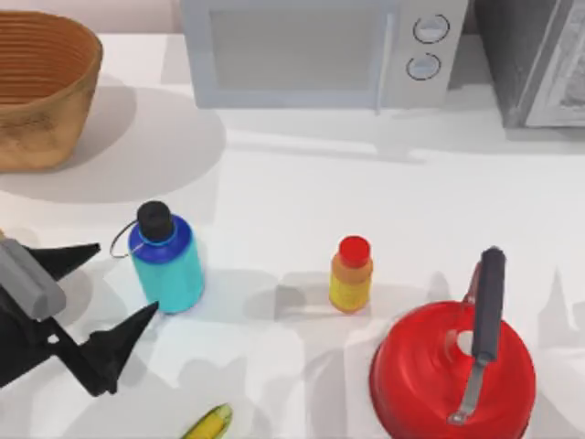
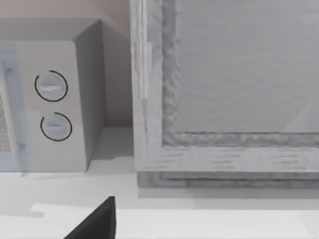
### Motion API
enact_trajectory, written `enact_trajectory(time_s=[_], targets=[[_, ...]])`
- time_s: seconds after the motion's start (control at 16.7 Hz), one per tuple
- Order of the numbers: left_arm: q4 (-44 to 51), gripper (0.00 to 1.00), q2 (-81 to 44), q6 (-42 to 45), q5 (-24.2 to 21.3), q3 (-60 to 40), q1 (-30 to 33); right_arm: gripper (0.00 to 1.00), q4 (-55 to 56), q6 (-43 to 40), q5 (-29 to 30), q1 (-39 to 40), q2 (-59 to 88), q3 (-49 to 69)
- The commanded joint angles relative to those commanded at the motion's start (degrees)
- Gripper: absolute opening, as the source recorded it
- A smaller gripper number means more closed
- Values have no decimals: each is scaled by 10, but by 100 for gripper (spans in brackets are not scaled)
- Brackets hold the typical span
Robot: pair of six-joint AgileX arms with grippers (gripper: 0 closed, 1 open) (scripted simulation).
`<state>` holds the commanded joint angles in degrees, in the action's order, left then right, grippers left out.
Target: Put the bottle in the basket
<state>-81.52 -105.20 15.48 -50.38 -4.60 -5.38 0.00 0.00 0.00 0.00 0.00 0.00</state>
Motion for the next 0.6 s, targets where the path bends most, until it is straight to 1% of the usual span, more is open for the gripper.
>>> enact_trajectory(time_s=[0.12, 0.42, 0.48, 0.6], targets=[[-16, 100, -20, 0, -10, -3, -3, 100, 0, 0, 0, 0, 0, 0], [-16, 100, -20, 0, -9, -1, -1, 100, 0, 0, 0, 0, 0, 0], [-16, 100, -21, -1, -7, -3, 1, 100, 0, 0, 0, 0, 0, 0], [-23, 100, -35, -10, 10, -20, 19, 100, 0, 0, 0, 0, 0, 0]])
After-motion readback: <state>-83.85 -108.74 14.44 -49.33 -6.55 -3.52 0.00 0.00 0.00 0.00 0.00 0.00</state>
